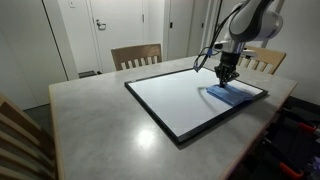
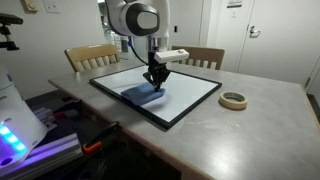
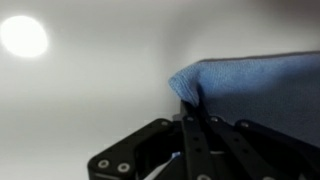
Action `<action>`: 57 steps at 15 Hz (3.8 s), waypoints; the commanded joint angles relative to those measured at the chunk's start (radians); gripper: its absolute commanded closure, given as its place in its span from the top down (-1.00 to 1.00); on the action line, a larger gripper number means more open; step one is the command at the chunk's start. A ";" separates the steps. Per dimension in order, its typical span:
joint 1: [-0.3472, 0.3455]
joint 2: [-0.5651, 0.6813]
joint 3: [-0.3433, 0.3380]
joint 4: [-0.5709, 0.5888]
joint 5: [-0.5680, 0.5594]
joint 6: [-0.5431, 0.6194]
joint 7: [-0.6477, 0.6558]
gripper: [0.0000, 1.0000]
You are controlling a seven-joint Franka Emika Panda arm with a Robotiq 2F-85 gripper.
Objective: Use the blue cloth to wipe the board
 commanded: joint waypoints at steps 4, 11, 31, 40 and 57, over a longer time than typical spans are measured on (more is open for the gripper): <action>0.044 0.036 0.008 -0.020 -0.014 0.006 0.036 -0.98; 0.109 0.036 0.010 -0.009 -0.038 0.004 0.133 -0.98; 0.242 0.011 -0.003 0.031 -0.222 -0.043 0.463 -0.98; 0.253 0.016 -0.003 0.068 -0.283 -0.062 0.503 -0.98; 0.225 0.163 0.000 0.326 -0.279 -0.111 0.484 -0.98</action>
